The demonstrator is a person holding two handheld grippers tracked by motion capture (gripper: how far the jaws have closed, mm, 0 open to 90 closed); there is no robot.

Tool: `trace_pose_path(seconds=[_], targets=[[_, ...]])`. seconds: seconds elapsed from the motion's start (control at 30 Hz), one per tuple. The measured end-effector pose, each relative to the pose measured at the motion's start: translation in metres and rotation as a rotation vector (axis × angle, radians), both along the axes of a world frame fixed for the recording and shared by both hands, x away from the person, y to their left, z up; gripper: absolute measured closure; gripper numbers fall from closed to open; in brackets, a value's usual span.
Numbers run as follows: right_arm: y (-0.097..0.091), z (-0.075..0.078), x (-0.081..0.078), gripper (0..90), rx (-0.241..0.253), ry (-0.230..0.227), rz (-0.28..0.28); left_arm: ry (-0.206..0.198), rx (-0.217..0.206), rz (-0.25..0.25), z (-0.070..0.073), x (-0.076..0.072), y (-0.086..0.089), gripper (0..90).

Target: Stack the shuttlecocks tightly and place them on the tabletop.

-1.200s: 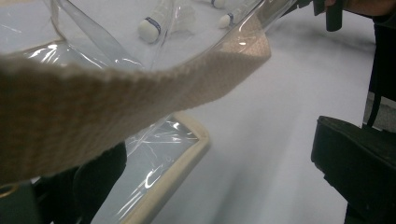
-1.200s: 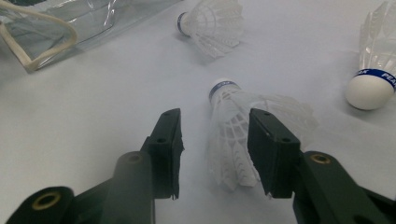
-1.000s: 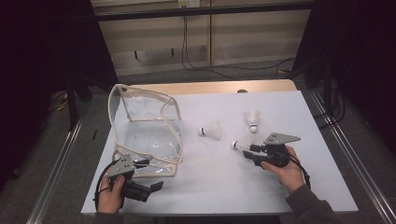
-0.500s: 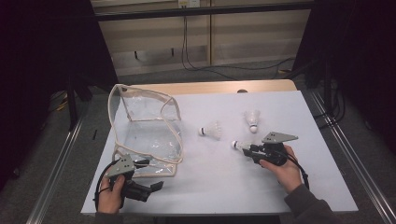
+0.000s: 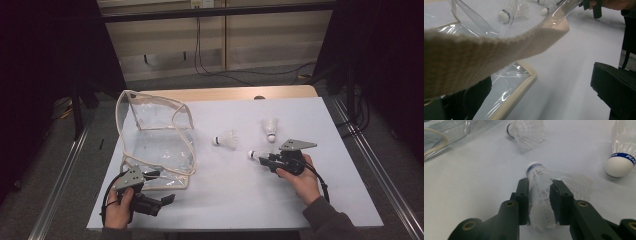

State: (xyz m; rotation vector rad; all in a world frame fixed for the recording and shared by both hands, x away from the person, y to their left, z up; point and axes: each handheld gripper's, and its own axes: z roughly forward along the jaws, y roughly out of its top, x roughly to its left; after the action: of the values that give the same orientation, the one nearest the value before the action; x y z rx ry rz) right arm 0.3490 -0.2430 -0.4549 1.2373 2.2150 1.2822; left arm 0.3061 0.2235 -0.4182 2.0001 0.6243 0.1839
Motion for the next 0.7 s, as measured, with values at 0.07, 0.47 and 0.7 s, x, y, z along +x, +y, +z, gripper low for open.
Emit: trace_pose_path(seconds=[0.07,0.47,0.7], targets=[[0.0003,-0.0003,0.0008,74.8,0.002,0.005,0.006,0.0,0.0,0.001,0.0,-0.0001,0.0,3.3],[0.0014,0.005,0.0045,89.1,0.039,0.008,0.056,-0.003,0.002,-0.002,0.0001,0.0001,0.0006,3.4],[0.0013,0.0084,0.0084,89.3,0.054,-0.008,0.065,-0.001,0.001,0.001,0.0001,-0.0001,0.0,3.4]])
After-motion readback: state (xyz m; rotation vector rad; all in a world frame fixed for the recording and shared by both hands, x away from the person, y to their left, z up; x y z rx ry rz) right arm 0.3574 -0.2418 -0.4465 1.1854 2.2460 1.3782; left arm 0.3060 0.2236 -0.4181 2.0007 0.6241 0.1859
